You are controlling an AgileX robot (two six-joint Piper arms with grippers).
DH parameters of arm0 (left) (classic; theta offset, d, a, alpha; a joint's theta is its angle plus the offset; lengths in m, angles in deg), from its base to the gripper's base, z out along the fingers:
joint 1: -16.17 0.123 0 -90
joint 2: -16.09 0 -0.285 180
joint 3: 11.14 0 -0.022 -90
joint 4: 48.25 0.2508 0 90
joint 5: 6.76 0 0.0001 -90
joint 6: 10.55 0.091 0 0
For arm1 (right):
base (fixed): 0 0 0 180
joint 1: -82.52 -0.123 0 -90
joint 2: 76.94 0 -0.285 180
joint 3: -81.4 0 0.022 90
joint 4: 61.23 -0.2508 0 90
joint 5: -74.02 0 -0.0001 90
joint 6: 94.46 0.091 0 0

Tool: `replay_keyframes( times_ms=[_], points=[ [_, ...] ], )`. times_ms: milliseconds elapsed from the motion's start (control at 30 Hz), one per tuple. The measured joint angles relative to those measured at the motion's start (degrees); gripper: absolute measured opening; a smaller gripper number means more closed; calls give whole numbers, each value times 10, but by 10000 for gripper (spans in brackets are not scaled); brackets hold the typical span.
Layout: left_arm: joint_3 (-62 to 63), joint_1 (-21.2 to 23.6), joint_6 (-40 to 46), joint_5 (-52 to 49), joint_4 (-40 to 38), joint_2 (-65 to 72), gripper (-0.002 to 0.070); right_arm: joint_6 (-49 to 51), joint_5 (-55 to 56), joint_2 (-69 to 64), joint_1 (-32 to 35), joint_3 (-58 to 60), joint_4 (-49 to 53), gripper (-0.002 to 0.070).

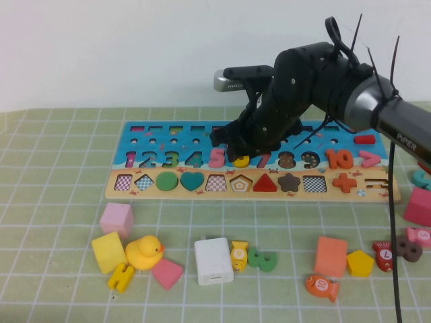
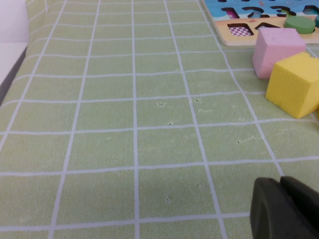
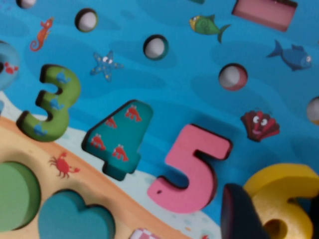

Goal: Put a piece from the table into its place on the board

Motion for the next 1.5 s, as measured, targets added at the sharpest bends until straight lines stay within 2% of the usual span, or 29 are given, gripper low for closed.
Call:
replay_keyframes(
  times_ms=[200,400,667,733,800,933,1000,1167,1367,1500],
  points=[
    [0,0,0,0,0,0,-2,-4,-4,0,0,0,3,294],
    [0,0,0,0,0,0,-2,-4,-10,0,0,-7,4,389],
    [0,0,0,0,0,0,-2,-11,-54,0,0,-81,15,398],
    [0,0,0,0,0,0,-2,-28,-86,0,0,-111,25,376],
    [0,0,0,0,0,0,-2,-52,-144,0,-1,-150,46,317],
    [0,0,0,0,0,0,-2,-59,-178,23,-1,-180,97,121],
    [0,0,0,0,0,0,-2,-67,-181,51,0,-181,108,50],
    [0,0,0,0,0,0,-2,-81,-181,142,0,-181,110,6],
    [0,0,0,0,0,0,-2,-96,-181,260,-1,-182,144,-1],
    [0,0,0,0,0,0,-2,-98,-181,336,-1,-123,177,-1]
  ],
)
